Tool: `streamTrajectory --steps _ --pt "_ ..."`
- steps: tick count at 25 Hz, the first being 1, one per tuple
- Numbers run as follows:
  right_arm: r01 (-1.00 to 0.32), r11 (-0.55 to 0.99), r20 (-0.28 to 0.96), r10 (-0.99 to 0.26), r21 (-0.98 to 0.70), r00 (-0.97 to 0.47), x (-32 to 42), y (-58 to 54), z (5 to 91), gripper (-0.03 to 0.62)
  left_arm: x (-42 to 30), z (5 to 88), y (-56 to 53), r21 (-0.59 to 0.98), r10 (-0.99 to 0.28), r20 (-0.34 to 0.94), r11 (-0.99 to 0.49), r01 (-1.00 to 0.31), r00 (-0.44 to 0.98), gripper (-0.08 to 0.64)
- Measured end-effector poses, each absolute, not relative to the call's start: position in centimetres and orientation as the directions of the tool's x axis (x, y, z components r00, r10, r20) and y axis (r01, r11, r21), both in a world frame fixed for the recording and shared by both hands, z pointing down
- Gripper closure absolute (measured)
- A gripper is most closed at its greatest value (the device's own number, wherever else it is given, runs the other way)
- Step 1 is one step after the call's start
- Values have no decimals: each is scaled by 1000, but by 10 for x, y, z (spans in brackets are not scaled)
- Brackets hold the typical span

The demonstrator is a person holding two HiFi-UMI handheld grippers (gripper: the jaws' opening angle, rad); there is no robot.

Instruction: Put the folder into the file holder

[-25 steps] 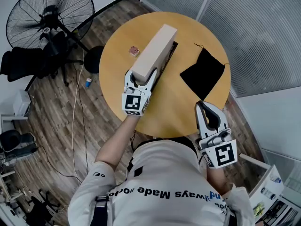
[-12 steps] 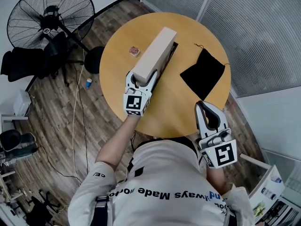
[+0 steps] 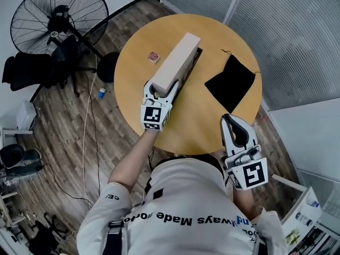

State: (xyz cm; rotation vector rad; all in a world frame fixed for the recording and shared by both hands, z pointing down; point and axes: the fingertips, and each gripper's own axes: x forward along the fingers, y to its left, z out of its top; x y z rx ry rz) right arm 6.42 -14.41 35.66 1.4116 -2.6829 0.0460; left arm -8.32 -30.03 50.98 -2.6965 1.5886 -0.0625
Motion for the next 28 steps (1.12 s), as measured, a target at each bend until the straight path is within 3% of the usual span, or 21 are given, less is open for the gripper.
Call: streamTrajectory --steps 28 --pt "-827 561 107 -824 23 -556 68 -125 354 551 -85 535 -289 -38 -861 120 -502 -864 494 276"
